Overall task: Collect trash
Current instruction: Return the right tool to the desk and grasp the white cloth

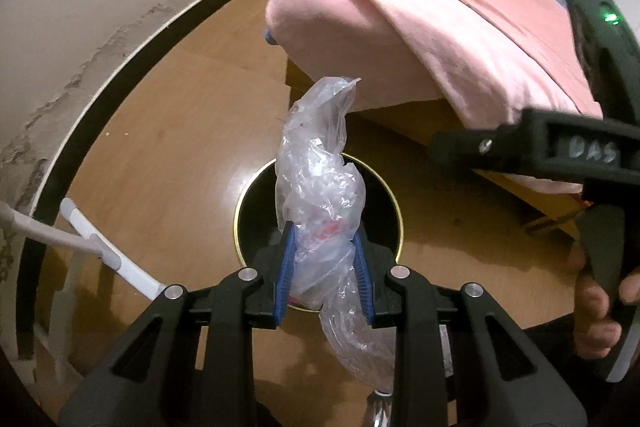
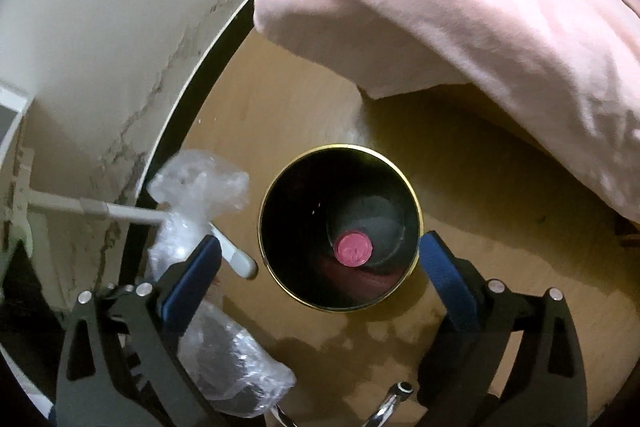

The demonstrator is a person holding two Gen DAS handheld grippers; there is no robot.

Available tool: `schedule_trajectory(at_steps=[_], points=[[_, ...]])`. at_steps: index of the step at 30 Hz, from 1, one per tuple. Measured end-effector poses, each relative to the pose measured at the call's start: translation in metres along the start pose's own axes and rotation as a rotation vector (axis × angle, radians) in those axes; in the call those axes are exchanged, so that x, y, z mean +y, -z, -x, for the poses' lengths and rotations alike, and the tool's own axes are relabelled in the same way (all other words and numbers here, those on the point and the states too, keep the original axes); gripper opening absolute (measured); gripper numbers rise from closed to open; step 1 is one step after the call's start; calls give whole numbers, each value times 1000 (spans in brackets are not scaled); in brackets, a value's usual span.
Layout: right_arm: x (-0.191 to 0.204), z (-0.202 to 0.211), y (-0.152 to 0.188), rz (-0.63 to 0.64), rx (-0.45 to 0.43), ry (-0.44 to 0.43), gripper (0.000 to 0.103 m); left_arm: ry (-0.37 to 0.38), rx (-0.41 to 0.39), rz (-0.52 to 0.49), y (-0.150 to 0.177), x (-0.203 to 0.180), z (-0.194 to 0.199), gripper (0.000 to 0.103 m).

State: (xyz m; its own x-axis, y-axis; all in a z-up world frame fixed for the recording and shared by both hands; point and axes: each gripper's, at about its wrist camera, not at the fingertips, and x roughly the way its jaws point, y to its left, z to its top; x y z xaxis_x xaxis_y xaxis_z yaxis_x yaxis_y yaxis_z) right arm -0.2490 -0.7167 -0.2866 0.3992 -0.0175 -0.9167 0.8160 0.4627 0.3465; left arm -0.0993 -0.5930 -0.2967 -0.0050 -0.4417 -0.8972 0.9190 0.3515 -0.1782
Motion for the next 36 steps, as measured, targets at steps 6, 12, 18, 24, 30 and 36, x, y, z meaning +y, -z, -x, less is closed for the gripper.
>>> schedule_trajectory(at_steps=[6,12,18,24,30,36], points=[[-8,5,-8,-47,-34,-15,96,-23,0,-28,-12,-13,-10,69],[-8,8,-8,-48,-40,-16,96,-4,-4,-21,-16,-17,-2,71],[7,24,-10,-14,-77,16,96,-16,-78,-41,-8,-24,56,82],[69,83,7,148,-204,70,96,-66,-243,-27,13,-7,186,93],[190,138,44,400,-287,-41,96,-243,-350,75,68,70,310,95],[347,141,105,697,-236,-196,96,-455,-374,358,152,190,392,95]])
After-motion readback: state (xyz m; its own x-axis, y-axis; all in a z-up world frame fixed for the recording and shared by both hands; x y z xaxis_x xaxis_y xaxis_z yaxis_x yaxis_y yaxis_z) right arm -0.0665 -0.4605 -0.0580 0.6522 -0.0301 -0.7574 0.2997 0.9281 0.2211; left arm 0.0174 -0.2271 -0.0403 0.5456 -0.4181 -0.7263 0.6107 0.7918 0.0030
